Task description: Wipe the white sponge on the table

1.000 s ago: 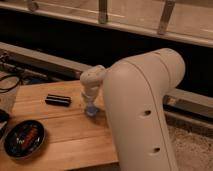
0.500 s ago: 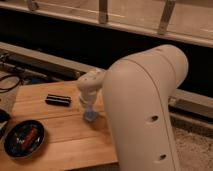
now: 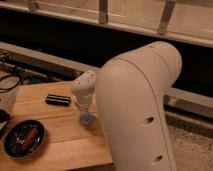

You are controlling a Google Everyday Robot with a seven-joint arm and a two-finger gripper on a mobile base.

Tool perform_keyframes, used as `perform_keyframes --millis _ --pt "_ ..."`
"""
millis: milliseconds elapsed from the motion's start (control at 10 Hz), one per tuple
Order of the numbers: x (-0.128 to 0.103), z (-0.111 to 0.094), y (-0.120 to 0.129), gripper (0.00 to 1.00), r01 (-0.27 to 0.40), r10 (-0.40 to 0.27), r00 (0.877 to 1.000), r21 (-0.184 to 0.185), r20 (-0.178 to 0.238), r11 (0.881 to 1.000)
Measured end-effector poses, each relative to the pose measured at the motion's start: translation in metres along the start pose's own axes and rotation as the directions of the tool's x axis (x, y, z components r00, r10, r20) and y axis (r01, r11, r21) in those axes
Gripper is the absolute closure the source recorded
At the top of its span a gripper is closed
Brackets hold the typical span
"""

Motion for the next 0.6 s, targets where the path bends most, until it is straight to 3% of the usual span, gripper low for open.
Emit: perform_keyframes --millis 300,600 --pt "-0.003 0.004 -0.006 1.00 -0.014 0.014 1.000 0.004 -0.028 1.000" --pt "-0.006 0.007 0.006 1.00 -0.023 0.024 0.999 0.009 -0.043 1.000"
